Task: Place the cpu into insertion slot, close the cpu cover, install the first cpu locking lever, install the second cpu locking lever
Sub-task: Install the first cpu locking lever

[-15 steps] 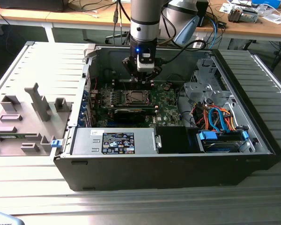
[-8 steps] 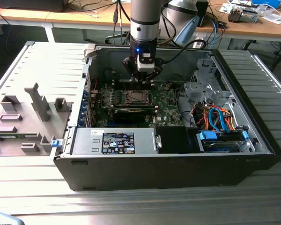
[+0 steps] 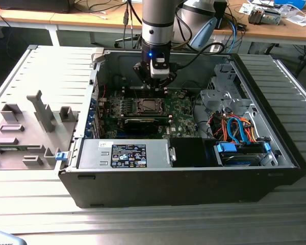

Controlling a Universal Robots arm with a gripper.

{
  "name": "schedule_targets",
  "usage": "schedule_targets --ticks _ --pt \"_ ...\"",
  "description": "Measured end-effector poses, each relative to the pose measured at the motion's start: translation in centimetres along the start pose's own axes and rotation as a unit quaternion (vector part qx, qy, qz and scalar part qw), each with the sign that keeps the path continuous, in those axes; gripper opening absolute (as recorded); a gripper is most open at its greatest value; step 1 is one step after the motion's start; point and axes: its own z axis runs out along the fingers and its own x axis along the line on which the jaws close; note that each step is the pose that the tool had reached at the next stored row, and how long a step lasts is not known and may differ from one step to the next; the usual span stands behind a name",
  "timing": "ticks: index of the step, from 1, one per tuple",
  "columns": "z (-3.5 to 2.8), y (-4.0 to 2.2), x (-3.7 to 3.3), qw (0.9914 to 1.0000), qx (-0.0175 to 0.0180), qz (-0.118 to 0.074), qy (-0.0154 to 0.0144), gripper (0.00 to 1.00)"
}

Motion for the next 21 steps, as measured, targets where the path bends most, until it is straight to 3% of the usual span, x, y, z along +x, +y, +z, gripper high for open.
schedule_targets --ticks 21 --pt "0.00 0.00 0.00 0.99952 -0.0011 -0.031 -0.0006 0.11"
